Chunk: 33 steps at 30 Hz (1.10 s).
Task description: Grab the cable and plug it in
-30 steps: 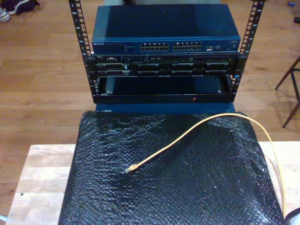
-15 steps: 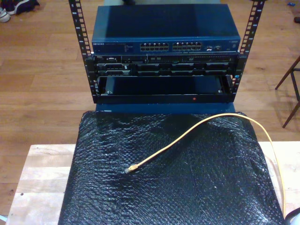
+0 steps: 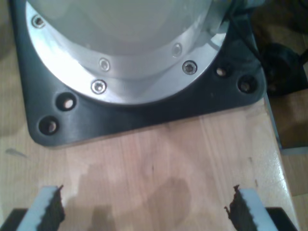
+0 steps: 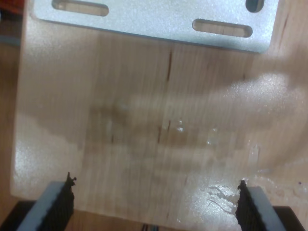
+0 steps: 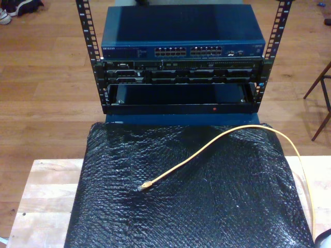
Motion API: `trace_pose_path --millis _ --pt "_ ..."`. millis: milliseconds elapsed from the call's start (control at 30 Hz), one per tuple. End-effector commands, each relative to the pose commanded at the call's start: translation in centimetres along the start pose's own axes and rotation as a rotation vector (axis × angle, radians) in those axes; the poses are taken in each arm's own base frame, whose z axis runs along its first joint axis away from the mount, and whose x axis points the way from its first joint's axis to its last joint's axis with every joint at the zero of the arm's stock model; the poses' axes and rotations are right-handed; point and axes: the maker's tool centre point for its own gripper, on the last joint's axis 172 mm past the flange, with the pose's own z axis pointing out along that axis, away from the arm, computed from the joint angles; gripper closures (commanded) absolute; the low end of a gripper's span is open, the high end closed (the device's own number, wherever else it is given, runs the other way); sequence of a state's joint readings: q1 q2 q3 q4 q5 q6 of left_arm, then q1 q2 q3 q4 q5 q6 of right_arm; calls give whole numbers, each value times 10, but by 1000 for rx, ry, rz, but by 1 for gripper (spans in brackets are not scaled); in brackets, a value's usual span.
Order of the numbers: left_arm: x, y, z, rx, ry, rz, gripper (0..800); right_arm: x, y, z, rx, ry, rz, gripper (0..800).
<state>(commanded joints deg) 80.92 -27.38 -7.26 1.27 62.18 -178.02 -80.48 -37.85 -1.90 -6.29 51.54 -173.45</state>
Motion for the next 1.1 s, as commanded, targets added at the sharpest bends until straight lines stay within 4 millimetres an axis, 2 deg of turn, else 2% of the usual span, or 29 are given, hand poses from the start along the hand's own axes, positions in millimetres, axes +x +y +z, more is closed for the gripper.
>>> trace_pose_path --millis 367,567,733,967,1100 --pt "-2 2 -4 -7 -9 -1 0 -5 -2 -34 -9 23 25 1" --pt "4 2 -26 -6 11 -6 0 -7 1 -67 -36 55 64 1" --pt "12 3 -47 -5 52 -26 0 -14 12 -93 -86 53 133 1" --pt "5 3 -80 -5 32 -60 0 -25 21 -130 -131 40 234 1" --pt "4 2 -93 -4 28 -74 0 -26 40 -158 -212 57 323 1"
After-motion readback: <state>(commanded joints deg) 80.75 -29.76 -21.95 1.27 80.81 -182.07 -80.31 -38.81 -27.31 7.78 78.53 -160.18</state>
